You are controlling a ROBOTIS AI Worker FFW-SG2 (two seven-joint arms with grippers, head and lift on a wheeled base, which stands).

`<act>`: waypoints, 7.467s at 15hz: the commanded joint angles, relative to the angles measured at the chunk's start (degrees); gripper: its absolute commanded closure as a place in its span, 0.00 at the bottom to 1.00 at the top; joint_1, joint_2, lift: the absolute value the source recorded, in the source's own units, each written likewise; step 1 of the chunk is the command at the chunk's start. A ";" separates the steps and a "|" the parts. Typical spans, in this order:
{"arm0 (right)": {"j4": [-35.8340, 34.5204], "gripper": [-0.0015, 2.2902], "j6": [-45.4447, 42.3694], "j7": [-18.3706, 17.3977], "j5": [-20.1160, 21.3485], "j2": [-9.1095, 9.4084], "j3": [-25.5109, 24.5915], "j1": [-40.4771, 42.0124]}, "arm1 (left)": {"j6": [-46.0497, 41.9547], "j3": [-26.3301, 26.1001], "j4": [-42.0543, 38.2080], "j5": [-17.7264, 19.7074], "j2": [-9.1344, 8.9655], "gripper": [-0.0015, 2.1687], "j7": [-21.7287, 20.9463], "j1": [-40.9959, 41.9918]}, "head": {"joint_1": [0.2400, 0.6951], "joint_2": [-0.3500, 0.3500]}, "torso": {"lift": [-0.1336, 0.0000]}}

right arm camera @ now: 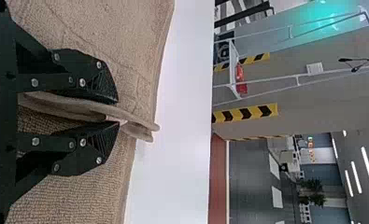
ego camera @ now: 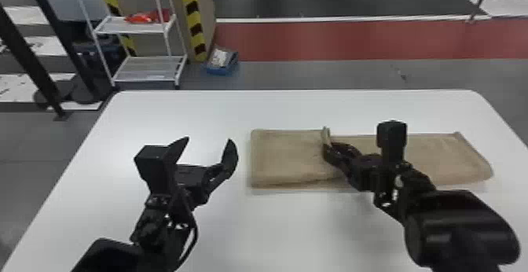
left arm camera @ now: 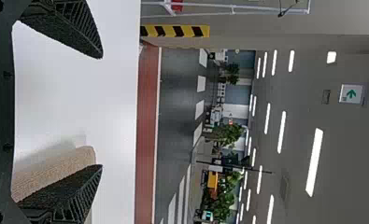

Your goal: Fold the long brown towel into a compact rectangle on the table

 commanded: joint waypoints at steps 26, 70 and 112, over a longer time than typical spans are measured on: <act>-20.77 0.65 11.86 5.89 -5.74 -8.26 -24.64 7.70 | 0.53 -0.54 -1.68 -2.02 0.00 0.02 1.15 1.16 | 1.00 0.28 | 0.07; -19.36 0.02 -7.48 9.32 -8.12 -5.98 -40.81 18.95 | 0.18 -13.02 11.06 3.78 -2.20 0.05 -0.35 -10.44 | 1.00 0.00 | 0.07; -17.25 0.06 -17.85 12.30 -18.22 -2.82 -42.04 25.72 | 10.90 -23.30 13.35 -2.02 -8.35 0.59 -1.14 -11.84 | 1.00 0.00 | 0.07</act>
